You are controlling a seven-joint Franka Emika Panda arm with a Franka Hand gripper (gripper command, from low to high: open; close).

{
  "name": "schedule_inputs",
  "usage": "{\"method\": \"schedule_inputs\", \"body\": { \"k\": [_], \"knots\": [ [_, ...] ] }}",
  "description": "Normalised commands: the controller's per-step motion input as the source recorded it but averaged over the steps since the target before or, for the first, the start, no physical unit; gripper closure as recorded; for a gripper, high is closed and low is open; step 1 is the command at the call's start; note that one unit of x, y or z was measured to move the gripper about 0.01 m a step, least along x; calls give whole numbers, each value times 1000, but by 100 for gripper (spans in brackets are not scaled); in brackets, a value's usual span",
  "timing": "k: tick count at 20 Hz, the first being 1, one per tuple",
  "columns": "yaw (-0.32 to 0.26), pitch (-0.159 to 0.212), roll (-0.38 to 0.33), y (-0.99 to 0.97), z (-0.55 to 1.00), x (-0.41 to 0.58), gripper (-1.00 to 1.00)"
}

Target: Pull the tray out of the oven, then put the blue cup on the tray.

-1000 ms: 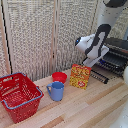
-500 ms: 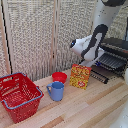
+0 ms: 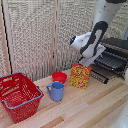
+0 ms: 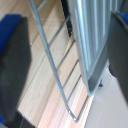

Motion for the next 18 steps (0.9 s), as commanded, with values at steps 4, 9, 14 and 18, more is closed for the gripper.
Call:
{"method": "schedule_inputs", "body": {
  "k": [4,9,14,18],
  "knots": [
    [-59,-122,181,0,538,9,-100],
    [-68,-171,173,62,424,127,-100],
    [-60,-186,240,283,201,223,-100],
    [-51,-191,278,389,79,272,-100]
  ]
}}
